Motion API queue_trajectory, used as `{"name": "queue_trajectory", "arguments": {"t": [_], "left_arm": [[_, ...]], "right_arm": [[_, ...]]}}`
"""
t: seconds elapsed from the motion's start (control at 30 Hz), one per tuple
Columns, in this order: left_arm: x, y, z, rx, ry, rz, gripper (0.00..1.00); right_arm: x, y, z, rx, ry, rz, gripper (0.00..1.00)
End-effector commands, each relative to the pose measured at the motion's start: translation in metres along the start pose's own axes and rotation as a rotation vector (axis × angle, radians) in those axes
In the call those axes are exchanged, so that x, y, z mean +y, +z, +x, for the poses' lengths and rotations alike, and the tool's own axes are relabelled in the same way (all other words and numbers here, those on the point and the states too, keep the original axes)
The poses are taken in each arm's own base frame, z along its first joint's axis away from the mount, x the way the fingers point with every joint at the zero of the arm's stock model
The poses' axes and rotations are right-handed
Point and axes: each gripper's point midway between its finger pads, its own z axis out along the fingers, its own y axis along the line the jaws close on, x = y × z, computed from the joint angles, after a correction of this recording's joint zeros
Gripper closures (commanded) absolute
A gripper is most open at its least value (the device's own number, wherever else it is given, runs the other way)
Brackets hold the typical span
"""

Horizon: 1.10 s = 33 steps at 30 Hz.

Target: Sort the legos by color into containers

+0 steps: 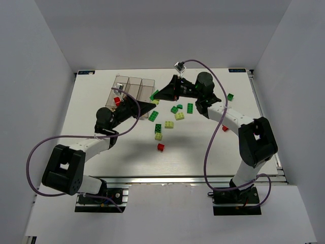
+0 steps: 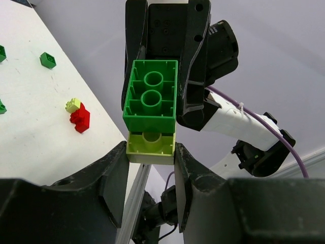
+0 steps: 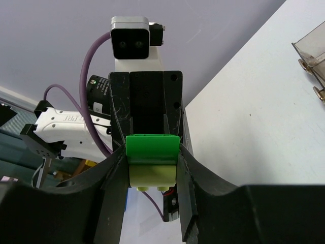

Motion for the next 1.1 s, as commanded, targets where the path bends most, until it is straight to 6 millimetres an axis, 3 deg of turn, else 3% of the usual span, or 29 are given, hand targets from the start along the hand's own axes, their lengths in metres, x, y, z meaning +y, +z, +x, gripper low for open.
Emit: {"name": "queue_trajectory", "arguments": {"t": [0.0,0.07,0.1,0.13,0.23,0.3,0.9,0.97,1.0,1.07], "left_arm": [[-0.015,0.006,-0.007,-0.007,0.028,0.055,0.85],[-0.014,0.004,-0.005,-0.003,0.024,0.049,0.86],[-0.014,0.004,-0.004,-0.002,0.025,0.050,0.86],[-0.013,0.004,-0.003,0.000,0.021,0.045,0.86],[-0.011,0.003,-0.002,0.002,0.022,0.038,0.86],[-0.010,0.003,-0.002,0.001,0.023,0.038,0.86],[-0.006,0.002,0.001,0.012,0.013,0.030,0.86],[-0.006,0.003,0.000,0.010,0.014,0.031,0.86],[-0.006,0.002,0.001,0.010,0.013,0.030,0.86],[-0.007,0.002,0.000,0.010,0.015,0.031,0.86]], "right_arm": [[0.015,-0.001,-0.004,-0.005,-0.066,-0.040,0.68],[0.016,0.000,-0.004,-0.004,-0.070,-0.042,0.52],[0.016,0.000,-0.005,-0.007,-0.071,-0.041,0.52],[0.016,0.000,-0.006,-0.008,-0.077,-0.042,0.44],[0.015,0.002,-0.007,-0.006,-0.080,-0.042,0.31],[0.015,0.002,-0.008,-0.006,-0.085,-0.042,0.28],[0.005,0.003,-0.027,-0.046,-0.114,-0.015,0.38],[0.004,0.004,-0.027,-0.043,-0.113,-0.015,0.44],[0.004,0.004,-0.027,-0.043,-0.116,-0.016,0.54],[0.003,0.003,-0.026,-0.040,-0.111,-0.015,0.58]]}}
